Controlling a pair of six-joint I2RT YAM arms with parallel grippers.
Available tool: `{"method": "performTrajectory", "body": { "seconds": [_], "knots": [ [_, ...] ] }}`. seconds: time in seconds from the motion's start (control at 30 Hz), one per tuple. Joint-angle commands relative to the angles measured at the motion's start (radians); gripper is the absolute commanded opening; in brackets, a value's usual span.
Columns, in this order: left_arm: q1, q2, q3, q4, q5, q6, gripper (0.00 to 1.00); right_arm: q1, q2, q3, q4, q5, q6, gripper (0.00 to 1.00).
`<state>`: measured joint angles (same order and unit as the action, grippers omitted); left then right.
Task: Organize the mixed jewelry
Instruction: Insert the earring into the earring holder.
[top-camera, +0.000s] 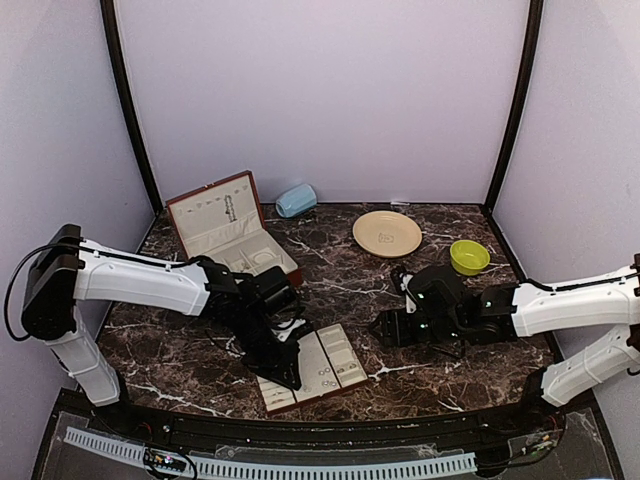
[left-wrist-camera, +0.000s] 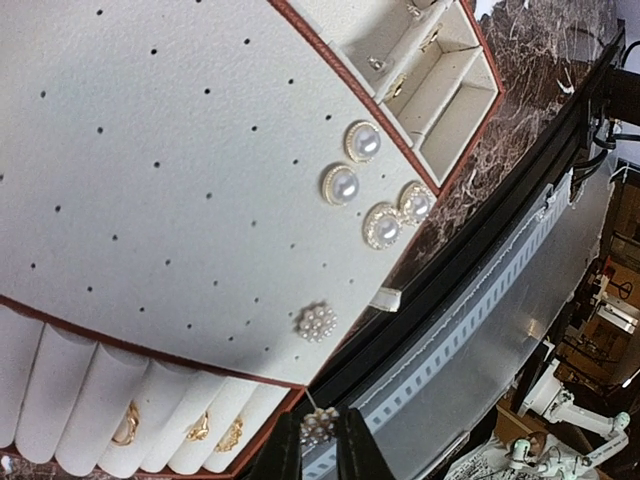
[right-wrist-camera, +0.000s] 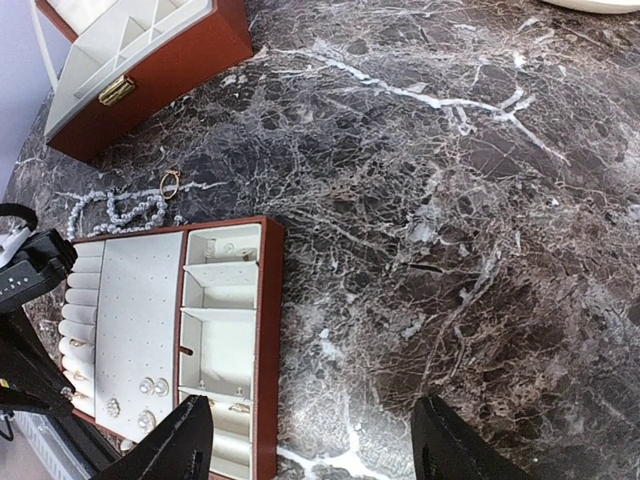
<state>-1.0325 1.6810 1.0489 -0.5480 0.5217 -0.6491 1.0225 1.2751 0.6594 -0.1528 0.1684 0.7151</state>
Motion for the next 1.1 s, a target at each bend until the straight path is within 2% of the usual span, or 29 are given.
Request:
{"method": "performTrajectory", "body": {
  "seconds": [0.0,1.07],
  "knots": [
    [-0.006,0.015,0.029,-0.019,-0.018,0.026,0.06,-0.004,-0.013,-0.009,0.036,-0.003,0.01,0.69],
    [-0.006,0.05,-0.012,0.009,0.006,0.035,0.06,-0.004,-0.017,-0.022,0.037,0.003,0.027,0.69]
  ]
}}
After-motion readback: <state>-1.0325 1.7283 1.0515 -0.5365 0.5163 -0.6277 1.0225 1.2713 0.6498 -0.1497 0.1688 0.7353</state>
